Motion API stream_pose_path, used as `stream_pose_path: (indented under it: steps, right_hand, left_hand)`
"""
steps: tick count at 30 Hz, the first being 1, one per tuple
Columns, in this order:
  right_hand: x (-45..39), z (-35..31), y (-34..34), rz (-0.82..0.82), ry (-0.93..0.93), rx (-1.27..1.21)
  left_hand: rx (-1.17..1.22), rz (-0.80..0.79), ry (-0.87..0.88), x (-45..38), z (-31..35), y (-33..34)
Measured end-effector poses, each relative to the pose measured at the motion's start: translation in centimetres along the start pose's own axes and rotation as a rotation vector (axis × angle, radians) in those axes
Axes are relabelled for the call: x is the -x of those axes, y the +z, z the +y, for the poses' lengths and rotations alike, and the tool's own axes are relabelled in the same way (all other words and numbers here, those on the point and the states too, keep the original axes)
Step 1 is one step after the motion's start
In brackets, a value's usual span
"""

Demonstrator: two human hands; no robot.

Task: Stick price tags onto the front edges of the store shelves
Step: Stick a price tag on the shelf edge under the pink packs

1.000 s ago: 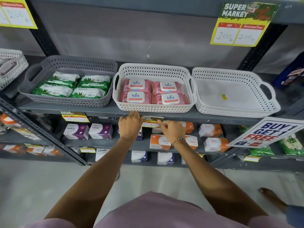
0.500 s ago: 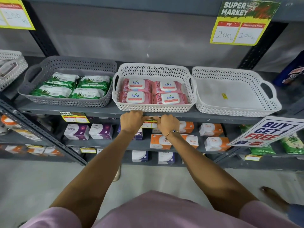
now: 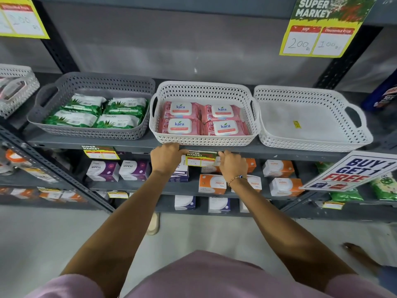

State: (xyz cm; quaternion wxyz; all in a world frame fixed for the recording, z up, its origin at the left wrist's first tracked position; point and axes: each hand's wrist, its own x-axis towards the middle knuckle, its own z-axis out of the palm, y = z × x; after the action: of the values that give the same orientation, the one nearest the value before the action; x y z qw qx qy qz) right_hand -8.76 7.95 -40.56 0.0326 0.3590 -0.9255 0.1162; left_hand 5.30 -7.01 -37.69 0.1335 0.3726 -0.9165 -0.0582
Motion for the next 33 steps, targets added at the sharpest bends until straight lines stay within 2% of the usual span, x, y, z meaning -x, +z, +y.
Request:
stream_pose_path:
  steps: [6, 10, 19, 33]
  right_hand:
    - [0.2, -1.7, -0.5, 0.074, 0.031, -0.052]
    - [-0.2, -2.5, 0.0, -0.013, -0.023, -0.005]
    - [-0.8, -2.1, 0.7, -0.082, -0.059, 0.006]
    - [-1.2, 0.7, -0.7, -0.080, 0.101, -0.008]
  left_hand:
    - [-0.074, -0.035, 0.111, -0.2, 1.6, -0.1]
    - [-0.131, -0.064, 0.184, -0.6, 2.3, 0.0]
    - [-0.172, -0.083, 0.173, -0.6, 1.9, 0.7]
    - [-0.125, -0.101, 0.109, -0.9, 0.8, 0.8]
